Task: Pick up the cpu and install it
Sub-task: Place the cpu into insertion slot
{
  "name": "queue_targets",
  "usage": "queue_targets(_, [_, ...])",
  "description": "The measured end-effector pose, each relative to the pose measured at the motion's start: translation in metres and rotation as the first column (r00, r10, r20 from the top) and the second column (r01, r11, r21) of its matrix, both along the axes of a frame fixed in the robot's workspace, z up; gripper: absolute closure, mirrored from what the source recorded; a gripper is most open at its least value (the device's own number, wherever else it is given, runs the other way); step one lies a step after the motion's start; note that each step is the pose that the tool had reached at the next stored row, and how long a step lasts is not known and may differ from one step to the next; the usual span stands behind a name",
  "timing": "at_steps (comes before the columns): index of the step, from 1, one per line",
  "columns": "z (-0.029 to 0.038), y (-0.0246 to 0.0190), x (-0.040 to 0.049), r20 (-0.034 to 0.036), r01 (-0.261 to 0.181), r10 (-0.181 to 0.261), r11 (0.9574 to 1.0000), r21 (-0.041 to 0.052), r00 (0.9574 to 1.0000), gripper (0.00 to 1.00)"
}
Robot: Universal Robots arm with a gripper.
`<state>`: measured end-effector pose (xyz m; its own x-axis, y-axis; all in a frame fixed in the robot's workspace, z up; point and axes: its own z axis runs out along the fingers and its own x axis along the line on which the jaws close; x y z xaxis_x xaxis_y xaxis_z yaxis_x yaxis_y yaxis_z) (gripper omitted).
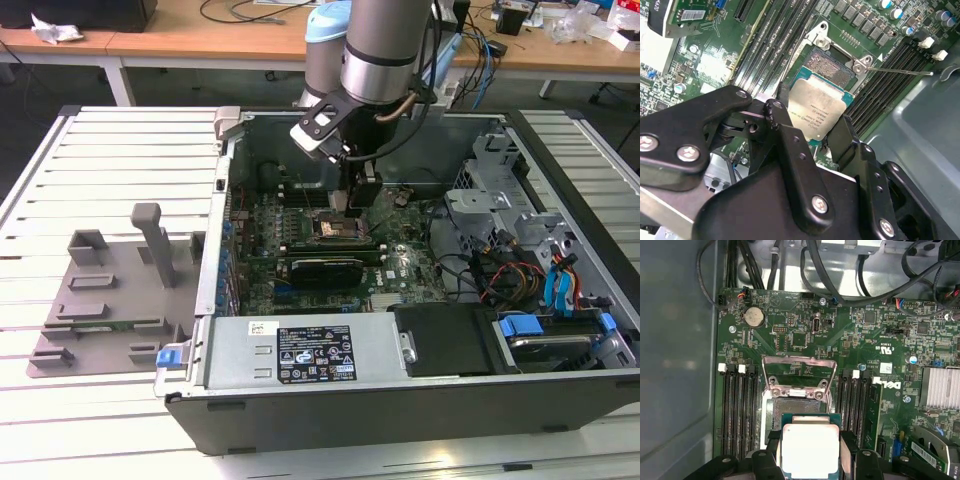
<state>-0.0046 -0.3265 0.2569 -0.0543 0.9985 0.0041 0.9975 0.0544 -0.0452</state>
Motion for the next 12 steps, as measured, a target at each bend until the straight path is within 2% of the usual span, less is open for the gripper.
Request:
queue_targets(5, [-0.0076, 0.0002, 0.0000, 0.0000, 0.000, 0.000, 1.0000, 0.0000, 1.0000, 0.45])
queue_targets(7, [-0.0110, 0.0028, -0.0006, 0.0000, 0.000, 0.000, 1.0000, 0.0002, 1.0000, 0.45])
queue_targets(12, [-0.0159, 0.0043, -0.0028, 0.0000, 0.000, 0.000, 1.0000, 0.0000, 1.0000, 0.45])
